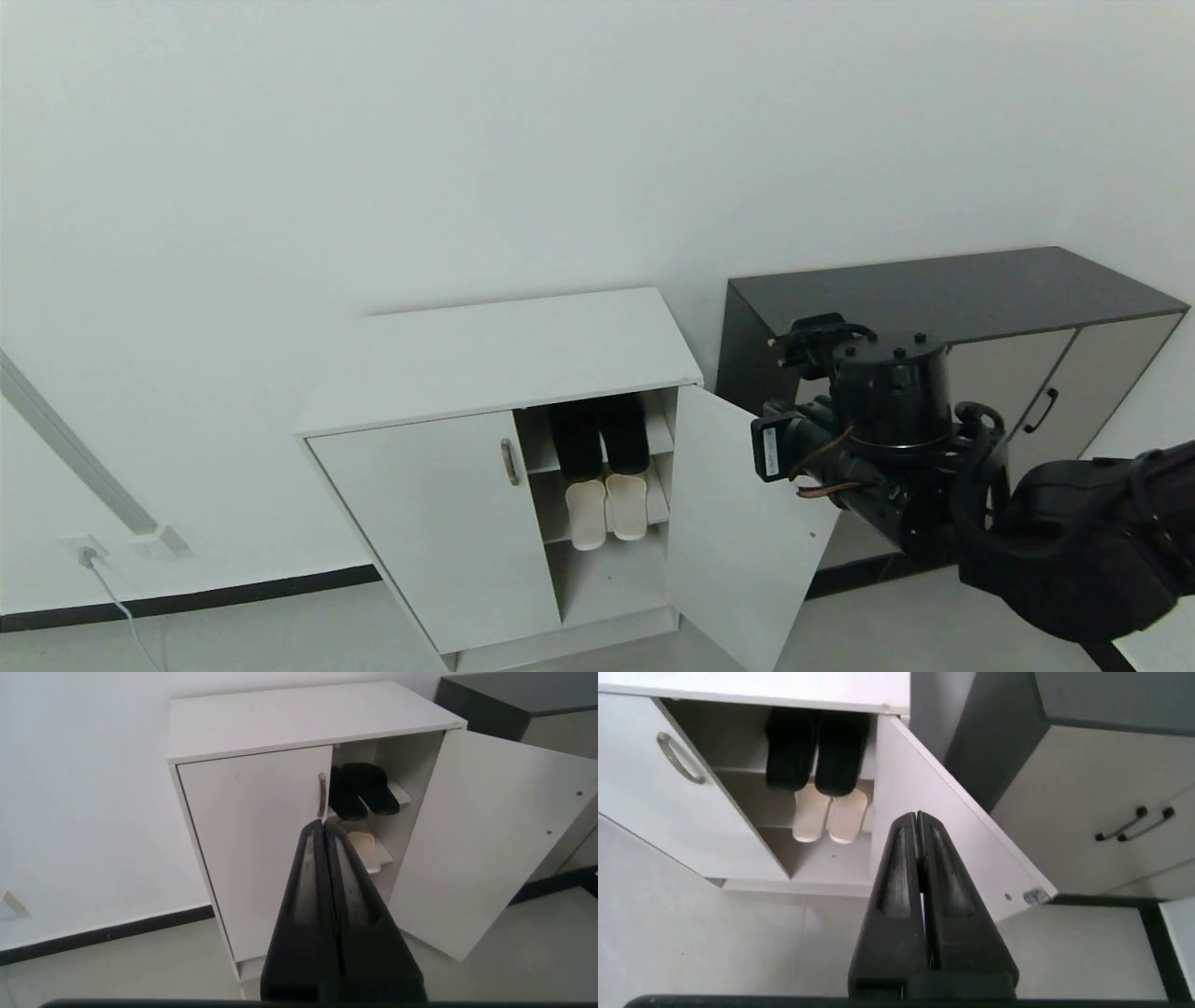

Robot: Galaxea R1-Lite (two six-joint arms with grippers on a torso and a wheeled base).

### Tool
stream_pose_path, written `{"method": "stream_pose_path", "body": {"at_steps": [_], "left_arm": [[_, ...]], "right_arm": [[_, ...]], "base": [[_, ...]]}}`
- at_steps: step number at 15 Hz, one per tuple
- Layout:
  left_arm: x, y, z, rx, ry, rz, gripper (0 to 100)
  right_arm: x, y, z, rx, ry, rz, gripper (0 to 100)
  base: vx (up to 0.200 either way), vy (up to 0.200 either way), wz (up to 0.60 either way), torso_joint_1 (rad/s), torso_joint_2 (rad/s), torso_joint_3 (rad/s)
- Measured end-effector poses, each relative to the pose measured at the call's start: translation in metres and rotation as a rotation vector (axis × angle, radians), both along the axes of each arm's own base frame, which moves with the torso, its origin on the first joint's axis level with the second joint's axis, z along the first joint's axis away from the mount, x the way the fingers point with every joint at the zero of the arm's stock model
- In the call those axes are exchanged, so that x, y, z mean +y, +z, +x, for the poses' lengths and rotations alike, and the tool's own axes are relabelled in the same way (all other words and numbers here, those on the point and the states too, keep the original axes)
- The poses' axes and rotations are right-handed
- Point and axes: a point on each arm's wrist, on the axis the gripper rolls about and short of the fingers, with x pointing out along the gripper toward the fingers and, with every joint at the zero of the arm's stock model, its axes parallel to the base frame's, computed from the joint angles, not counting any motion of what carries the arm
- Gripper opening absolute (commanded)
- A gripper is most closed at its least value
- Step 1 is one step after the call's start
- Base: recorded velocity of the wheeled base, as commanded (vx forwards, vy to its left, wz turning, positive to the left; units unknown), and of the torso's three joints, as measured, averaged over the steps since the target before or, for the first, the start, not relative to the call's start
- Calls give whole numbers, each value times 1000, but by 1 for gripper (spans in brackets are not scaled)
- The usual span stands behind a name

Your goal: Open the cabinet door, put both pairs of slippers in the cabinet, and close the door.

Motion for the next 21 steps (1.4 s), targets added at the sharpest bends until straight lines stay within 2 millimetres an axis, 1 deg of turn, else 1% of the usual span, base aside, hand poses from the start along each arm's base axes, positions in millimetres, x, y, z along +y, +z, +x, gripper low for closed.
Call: {"method": "stream_pose_path", "body": {"at_steps": [4,7,9,15,21], "left_arm": [[0,0,0,0,0,0,0],[0,0,0,0,0,0,0],[0,0,0,0,0,0,0],[0,0,0,0,0,0,0],[0,0,0,0,0,0,0]], "right_arm": [[-6,-2,33,-8,-54,16,0],[-17,-2,62,-13,-124,24,0],[-21,-4,76,-18,-154,28,0],[-32,-16,106,-4,-159,46,0],[-46,-38,131,31,-194,35,0]], "base": [[0,0,0,0,0,0],[0,0,0,0,0,0],[0,0,0,0,0,0],[0,0,0,0,0,0],[0,0,0,0,0,0]]}}
